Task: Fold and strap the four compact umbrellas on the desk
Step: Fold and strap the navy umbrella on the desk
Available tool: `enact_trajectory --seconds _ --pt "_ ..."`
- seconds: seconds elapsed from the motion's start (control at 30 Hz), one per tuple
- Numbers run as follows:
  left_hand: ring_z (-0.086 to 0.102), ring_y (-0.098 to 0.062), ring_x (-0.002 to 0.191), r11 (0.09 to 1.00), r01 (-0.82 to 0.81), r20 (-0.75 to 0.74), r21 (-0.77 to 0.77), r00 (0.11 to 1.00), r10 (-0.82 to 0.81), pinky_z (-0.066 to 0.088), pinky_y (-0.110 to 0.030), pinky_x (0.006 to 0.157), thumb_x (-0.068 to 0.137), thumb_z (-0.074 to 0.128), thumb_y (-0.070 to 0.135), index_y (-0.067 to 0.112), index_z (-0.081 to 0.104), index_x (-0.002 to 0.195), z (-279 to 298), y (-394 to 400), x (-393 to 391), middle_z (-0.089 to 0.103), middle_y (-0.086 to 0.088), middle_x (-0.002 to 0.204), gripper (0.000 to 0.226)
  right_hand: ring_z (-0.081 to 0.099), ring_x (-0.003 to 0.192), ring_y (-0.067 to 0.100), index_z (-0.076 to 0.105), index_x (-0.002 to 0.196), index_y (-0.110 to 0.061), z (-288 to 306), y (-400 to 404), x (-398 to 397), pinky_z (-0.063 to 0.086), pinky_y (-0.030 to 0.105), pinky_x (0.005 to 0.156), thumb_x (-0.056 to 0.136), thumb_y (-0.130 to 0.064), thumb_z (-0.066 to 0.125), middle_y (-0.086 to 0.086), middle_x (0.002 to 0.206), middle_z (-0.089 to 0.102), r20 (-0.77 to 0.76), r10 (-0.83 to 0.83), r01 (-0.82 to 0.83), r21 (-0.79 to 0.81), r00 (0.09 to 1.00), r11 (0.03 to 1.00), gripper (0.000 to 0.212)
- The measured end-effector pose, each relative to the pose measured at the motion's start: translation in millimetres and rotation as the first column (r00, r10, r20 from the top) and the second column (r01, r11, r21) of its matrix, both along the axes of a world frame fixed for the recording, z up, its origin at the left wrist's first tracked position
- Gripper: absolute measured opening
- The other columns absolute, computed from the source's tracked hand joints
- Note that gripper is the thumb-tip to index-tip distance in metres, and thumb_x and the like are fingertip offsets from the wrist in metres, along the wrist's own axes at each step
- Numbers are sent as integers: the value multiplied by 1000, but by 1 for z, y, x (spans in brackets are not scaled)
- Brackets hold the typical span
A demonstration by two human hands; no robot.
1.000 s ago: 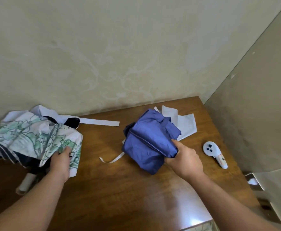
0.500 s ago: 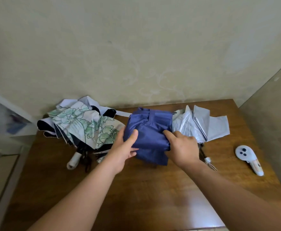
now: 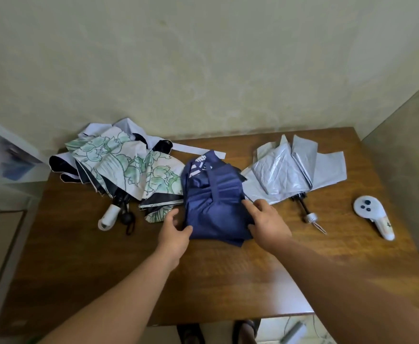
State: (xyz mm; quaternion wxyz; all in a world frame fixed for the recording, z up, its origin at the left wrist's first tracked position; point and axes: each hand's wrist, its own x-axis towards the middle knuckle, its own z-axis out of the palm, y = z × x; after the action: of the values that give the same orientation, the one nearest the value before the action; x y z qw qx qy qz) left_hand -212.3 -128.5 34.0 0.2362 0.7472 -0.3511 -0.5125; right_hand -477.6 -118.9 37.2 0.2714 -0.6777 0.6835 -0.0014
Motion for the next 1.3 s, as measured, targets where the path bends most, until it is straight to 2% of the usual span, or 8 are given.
enact_trajectory --seconds 0.33,0.53,0.73,0.87,1.03,1.1,1.2,1.3 --pt "59 -17 95 864 441 523 -244 810 -266 58 -38 77 90 78 30 31 46 121 22 -22 -8 47 6 118 44 56 99 22 73 115 -26 16 -2 17 50 37 86 91 -28 65 -7 103 57 173 -60 96 -205 983 974 26" --pt "60 -15 88 981 174 289 -88 947 -142 43 -28 63 99 68 37 26 51 114 18 -11 -8 61 6 105 25 59 89 19 55 111 -22 22 -8 37 48 35 77 97 -32 61 -2 98 62 352 -548 474 279 759 835 18" --pt "66 -16 87 994 58 106 -92 993 -48 50 -32 67 98 70 31 31 49 117 18 3 -7 69 5 100 28 68 87 16 54 110 -18 20 0 43 51 23 64 96 -15 73 5 102 69 643 -674 567 422 363 707 24" --pt "68 -16 93 990 57 48 -125 998 -52 56 -36 75 98 72 26 36 51 115 19 9 -2 71 8 104 29 65 80 20 59 106 -18 21 11 36 52 32 66 95 -10 73 4 90 66 652 -654 592 369 384 716 20" --pt "67 -20 96 992 48 -29 -114 998 -52 57 -38 83 101 67 20 36 59 111 28 24 5 69 2 106 20 66 94 31 68 109 -22 26 33 29 51 40 78 97 -15 73 13 105 71 753 -626 511 465 202 723 14" --pt "66 -20 98 991 67 -34 -119 997 -71 55 -34 83 102 65 16 34 65 105 30 32 9 69 1 107 17 67 110 26 69 118 -38 29 45 28 53 39 90 91 -24 81 11 118 70 760 -578 394 454 297 799 33" --pt "67 -18 101 989 82 -83 -121 992 -92 50 -26 77 101 64 7 30 71 103 35 45 15 72 1 106 24 61 112 7 66 120 -47 37 59 30 51 24 89 84 -19 87 -8 117 63 625 -420 293 301 658 907 50" --pt "68 -16 102 982 145 -110 -122 981 -158 51 -25 81 94 71 0 34 72 106 37 54 19 75 5 106 37 65 101 8 66 112 -41 40 66 33 51 19 86 87 -13 82 -9 103 65 552 -396 379 152 734 913 41"
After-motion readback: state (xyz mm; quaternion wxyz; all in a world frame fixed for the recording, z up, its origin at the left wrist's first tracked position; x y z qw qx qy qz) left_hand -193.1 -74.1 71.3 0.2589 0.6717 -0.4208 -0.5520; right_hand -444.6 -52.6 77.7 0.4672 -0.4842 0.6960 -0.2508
